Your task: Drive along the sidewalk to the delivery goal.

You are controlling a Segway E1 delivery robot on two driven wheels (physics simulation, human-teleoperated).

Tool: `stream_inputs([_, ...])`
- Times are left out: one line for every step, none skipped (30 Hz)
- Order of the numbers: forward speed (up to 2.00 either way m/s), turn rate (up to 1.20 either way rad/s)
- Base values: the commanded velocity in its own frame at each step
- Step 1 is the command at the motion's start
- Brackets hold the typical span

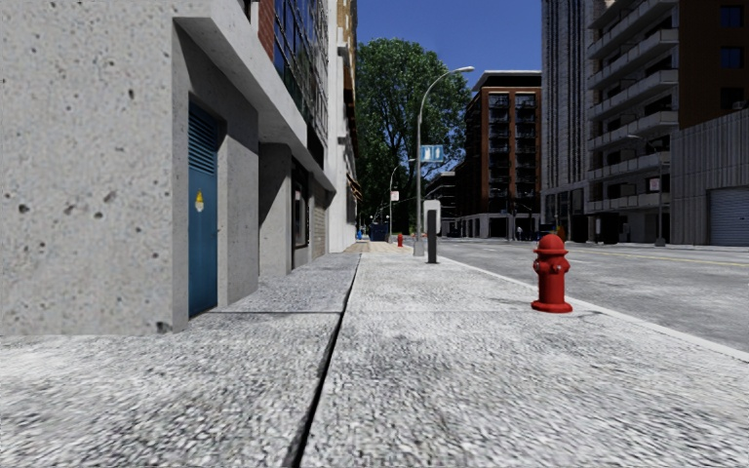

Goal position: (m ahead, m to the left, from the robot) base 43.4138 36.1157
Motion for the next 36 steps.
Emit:
stream_inputs([2.00,0.00])
stream_inputs([2.00,0.00])
stream_inputs([2.00,0.00])
stream_inputs([2.00,0.00])
stream_inputs([2.00,0.00])
stream_inputs([2.00,0.00])
stream_inputs([2.00,0.00])
stream_inputs([2.00,0.00])
stream_inputs([2.00,0.00])
stream_inputs([2.00,0.00])
stream_inputs([2.00,0.00])
stream_inputs([2.00,0.00])
stream_inputs([2.00,0.00])
stream_inputs([2.00,0.00])
stream_inputs([2.00,0.00])
stream_inputs([2.00,0.00])
stream_inputs([2.00,0.00])
stream_inputs([2.00,0.00])
stream_inputs([2.00,0.00])
stream_inputs([2.00,0.00])
stream_inputs([2.00,0.00])
stream_inputs([2.00,0.00])
stream_inputs([2.00,0.00])
stream_inputs([2.00,0.00])
stream_inputs([2.00,0.00])
stream_inputs([2.00,0.00])
stream_inputs([2.00,0.00])
stream_inputs([2.00,0.00])
stream_inputs([2.00,0.00])
stream_inputs([2.00,0.00])
stream_inputs([2.00,0.00])
stream_inputs([2.00,0.00])
stream_inputs([2.00,0.00])
stream_inputs([2.00,0.00])
stream_inputs([2.00,0.00])
stream_inputs([2.00,0.00])
